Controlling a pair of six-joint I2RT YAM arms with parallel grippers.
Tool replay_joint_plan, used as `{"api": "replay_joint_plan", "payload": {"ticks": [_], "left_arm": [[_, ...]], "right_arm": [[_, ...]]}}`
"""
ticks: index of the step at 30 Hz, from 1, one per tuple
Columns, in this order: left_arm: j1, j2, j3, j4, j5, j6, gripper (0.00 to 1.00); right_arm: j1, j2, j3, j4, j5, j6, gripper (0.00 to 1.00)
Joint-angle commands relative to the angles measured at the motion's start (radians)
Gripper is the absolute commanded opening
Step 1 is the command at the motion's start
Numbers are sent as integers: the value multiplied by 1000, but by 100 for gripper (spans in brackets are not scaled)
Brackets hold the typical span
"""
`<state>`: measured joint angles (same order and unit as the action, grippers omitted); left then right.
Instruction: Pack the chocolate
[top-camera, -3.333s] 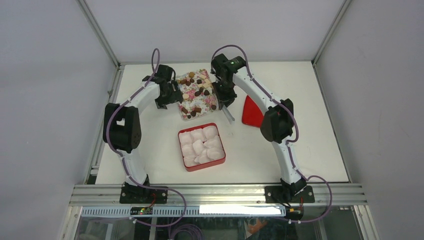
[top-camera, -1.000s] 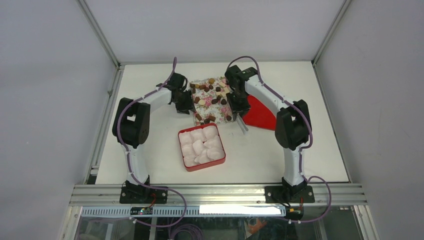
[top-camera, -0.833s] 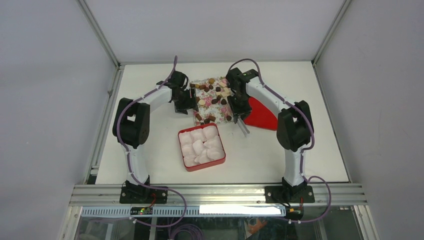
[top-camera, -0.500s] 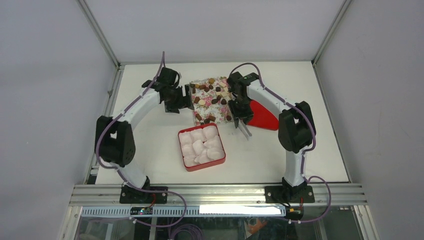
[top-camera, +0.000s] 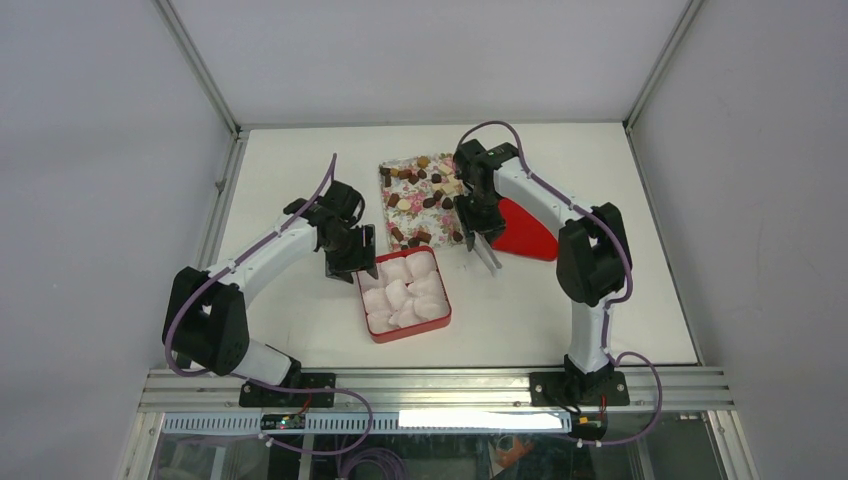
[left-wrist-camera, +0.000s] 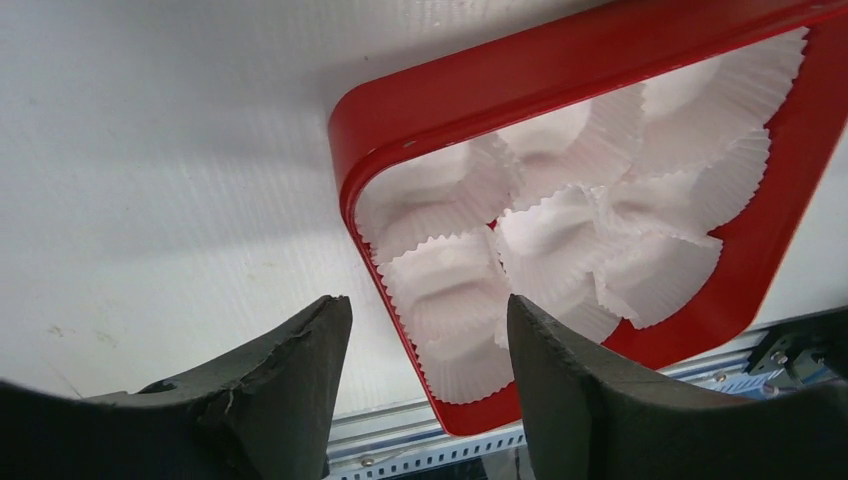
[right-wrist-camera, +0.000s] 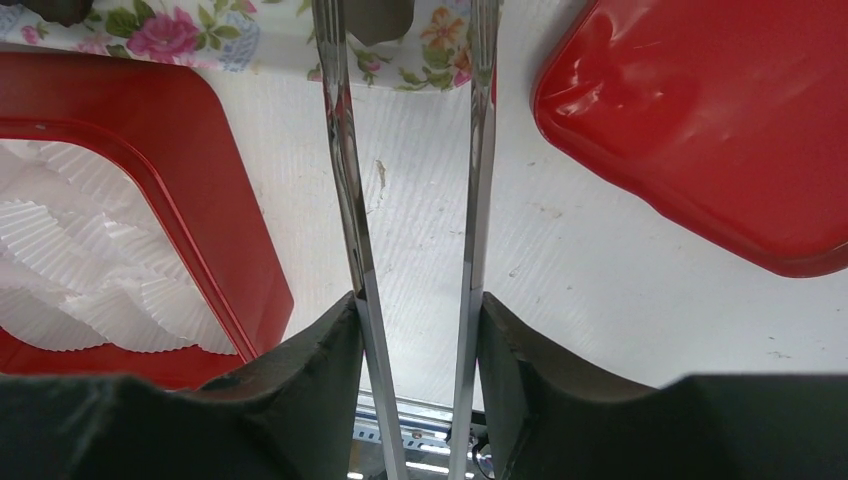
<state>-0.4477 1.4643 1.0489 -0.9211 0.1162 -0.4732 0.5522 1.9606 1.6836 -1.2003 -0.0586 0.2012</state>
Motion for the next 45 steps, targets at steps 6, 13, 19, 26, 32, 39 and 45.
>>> {"api": "replay_joint_plan", "payload": {"ticks": [6, 13, 19, 26, 32, 39, 45], "left_arm": [[3, -27, -43, -14, -81, -50, 51], [3, -5, -51, -16, -139, -57, 19], [3, -26, -51, -19, -161, -26, 1], [3, -9, -44, -32, -90, 46, 0], [2, -4, -40, -33, -28, 35, 0], [0, 1, -17, -31, 10, 35, 2], [0, -7, 13, -34, 8, 31, 36]], "right_arm": [[6, -45, 39, 24, 6, 13, 46], [7, -43, 35, 31, 1, 19, 46], [15, -42, 21, 27, 10, 18, 47], [28, -29, 4, 16, 8, 8, 48], [35, -26, -21, 10, 15, 7, 50], [38, -32, -53, 8, 30, 9, 51], [47, -23, -56, 15, 32, 8, 51]]}}
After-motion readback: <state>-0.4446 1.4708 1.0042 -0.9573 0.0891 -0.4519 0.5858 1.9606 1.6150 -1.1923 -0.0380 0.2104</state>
